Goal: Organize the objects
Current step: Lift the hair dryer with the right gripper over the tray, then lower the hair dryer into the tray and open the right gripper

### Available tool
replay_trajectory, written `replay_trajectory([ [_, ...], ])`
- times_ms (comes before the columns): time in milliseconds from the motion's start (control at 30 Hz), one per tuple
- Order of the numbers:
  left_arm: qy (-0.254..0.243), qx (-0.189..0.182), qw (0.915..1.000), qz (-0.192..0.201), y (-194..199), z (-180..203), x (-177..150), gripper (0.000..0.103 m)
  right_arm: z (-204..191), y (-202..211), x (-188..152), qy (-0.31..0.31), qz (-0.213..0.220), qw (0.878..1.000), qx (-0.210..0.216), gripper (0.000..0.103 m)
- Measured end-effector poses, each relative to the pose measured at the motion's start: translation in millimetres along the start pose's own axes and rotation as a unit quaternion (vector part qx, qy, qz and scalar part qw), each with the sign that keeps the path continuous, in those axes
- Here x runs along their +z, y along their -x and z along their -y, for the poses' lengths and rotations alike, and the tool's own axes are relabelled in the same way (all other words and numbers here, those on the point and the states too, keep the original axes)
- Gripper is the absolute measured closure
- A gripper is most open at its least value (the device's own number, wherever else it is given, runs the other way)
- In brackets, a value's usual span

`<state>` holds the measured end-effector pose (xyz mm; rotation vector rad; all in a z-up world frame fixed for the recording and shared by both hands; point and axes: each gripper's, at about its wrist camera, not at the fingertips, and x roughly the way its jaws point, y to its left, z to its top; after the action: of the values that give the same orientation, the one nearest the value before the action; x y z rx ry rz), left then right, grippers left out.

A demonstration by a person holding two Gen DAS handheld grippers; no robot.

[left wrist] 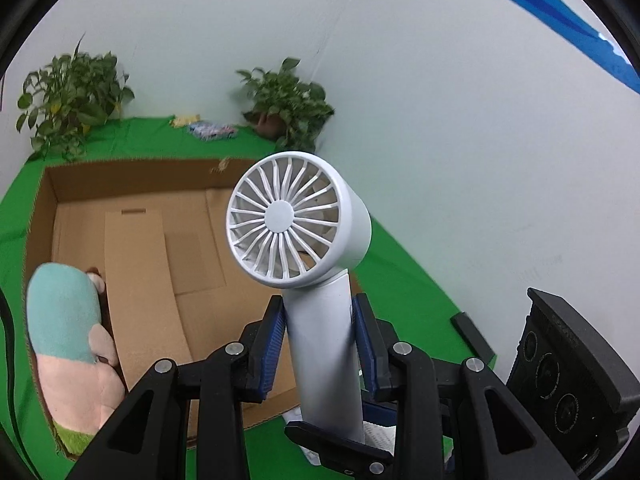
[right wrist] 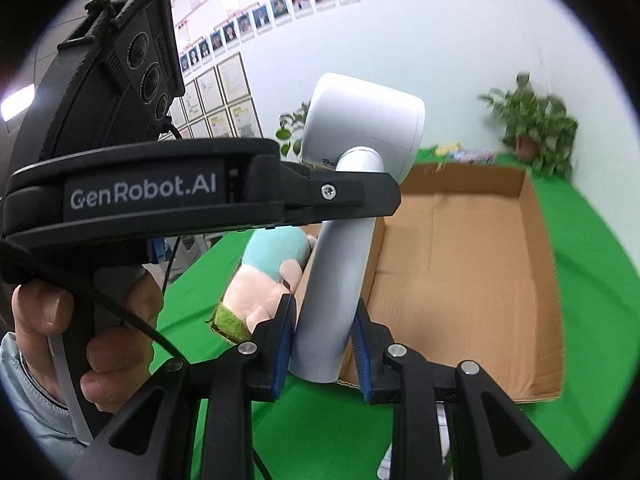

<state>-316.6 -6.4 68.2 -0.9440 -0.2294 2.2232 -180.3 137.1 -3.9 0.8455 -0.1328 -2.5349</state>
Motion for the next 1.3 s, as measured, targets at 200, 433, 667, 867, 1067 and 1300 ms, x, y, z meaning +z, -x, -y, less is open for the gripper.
replay_trajectory([
  [200,0.031,0.014,0.9983,-0.048,-67,-48,-13,0.072,15,-41,-18,-0.039,-0.053,0.998,0.018,0.077],
  [433,0.058,0.036,0.9937,-0.089,-117,-84,-31,0.072,36,-81,-33,-0.058,-0.095,0.993,0.022,0.078],
  [667,0.077,0.062,0.9879,-0.119,-154,-107,-39,0.071,54,-107,-41,-0.085,-0.123,0.989,0.019,0.079],
  [867,0.081,0.074,0.9859,-0.127,-166,-117,-42,0.07,59,-113,-46,-0.092,-0.128,0.988,-0.007,0.08],
  [1067,0.059,0.094,0.9879,-0.108,-146,-104,-30,0.056,64,-120,-52,-0.109,-0.145,0.983,-0.041,0.081],
  [1300,0.068,0.084,0.99,-0.091,-118,-113,-35,0.061,50,-120,-48,-0.103,-0.144,0.983,-0.05,0.081],
])
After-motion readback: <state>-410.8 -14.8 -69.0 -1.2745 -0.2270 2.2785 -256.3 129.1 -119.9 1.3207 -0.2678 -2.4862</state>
